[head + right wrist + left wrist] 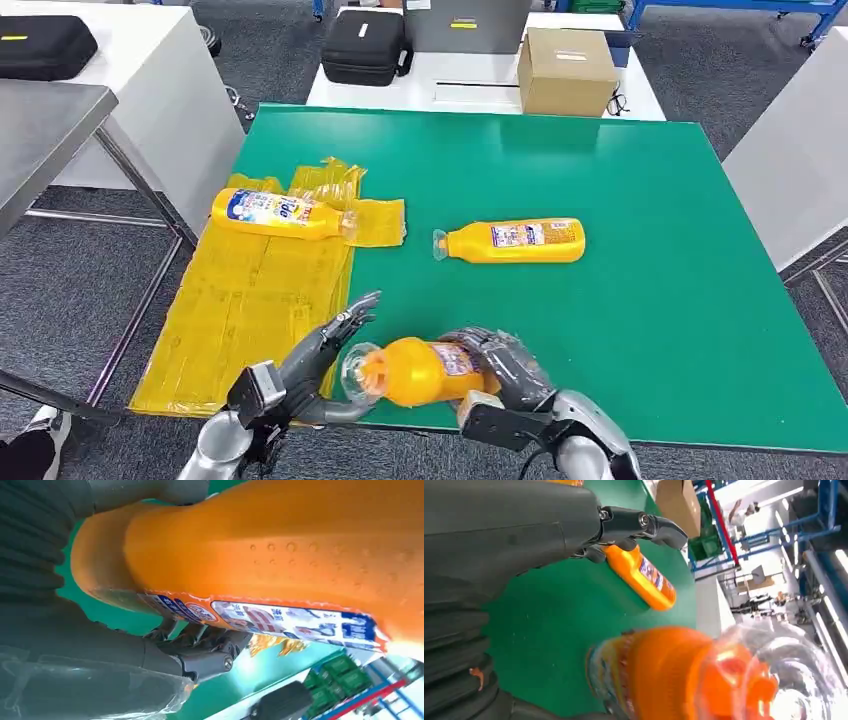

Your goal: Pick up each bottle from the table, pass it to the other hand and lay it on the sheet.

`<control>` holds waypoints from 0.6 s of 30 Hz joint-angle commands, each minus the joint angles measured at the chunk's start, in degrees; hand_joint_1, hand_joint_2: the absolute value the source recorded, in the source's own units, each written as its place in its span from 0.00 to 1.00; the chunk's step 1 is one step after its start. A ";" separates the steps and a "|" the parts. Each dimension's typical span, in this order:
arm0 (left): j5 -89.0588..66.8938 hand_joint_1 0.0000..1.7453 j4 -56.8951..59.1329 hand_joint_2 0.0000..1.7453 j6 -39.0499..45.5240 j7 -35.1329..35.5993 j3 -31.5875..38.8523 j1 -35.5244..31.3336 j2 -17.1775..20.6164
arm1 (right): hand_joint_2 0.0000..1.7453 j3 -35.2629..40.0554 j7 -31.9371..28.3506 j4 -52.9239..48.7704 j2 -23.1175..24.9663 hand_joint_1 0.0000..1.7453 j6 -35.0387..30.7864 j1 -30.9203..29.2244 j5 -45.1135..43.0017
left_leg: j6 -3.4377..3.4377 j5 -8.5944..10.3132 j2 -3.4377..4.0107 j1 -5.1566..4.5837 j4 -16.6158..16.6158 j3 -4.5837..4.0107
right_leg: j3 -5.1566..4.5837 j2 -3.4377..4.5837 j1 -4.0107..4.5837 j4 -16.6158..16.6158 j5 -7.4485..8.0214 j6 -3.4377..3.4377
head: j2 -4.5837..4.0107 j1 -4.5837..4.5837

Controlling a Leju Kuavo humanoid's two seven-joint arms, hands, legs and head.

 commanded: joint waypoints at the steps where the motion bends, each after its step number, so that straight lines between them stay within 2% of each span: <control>1: -0.42 0.00 2.96 1.00 0.05 0.70 -6.11 -3.33 2.99 | 1.00 7.69 1.34 12.59 0.25 0.98 -0.63 -8.75 0.13 | -0.10 -0.07 0.14 0.07 -0.04 0.25 | 0.22 0.16 0.07 -0.07 -0.01 -0.11 | 0.00 0.02; 12: -3.02 0.00 -0.33 1.00 0.85 -1.02 -10.68 -3.39 4.58 | 1.00 10.42 1.17 17.70 -0.47 1.00 -1.71 -11.00 -2.06 | -0.07 -0.04 0.06 0.04 -0.02 0.14 | 0.14 0.08 0.04 -0.03 -0.02 -0.07 | 0.00 0.00; 13: -3.31 0.10 -0.37 1.00 1.24 -1.06 -10.68 -3.38 4.68 | 1.00 10.72 1.18 17.06 -0.68 1.00 -1.80 -10.78 -2.17 | -0.06 -0.01 0.03 0.03 -0.03 0.10 | 0.09 0.04 0.03 -0.03 0.00 -0.05 | 0.00 0.02; 14: -3.50 0.24 -0.32 1.00 1.54 -1.12 -10.67 -3.40 4.69 | 1.00 10.96 1.10 16.62 -0.82 1.00 -1.73 -10.64 -2.38 | -0.10 -0.06 0.06 0.06 -0.02 0.22 | 0.20 0.08 0.06 -0.04 -0.04 -0.09 | 0.00 0.02; 18: -3.50 0.24 -0.19 1.00 1.51 -1.13 -10.56 -3.46 4.80 | 1.00 11.04 1.15 16.17 -0.84 1.00 -1.64 -10.48 -2.51 | -0.07 -0.04 0.04 0.03 -0.02 0.14 | 0.13 0.06 0.03 -0.03 -0.02 -0.06 | 0.00 0.00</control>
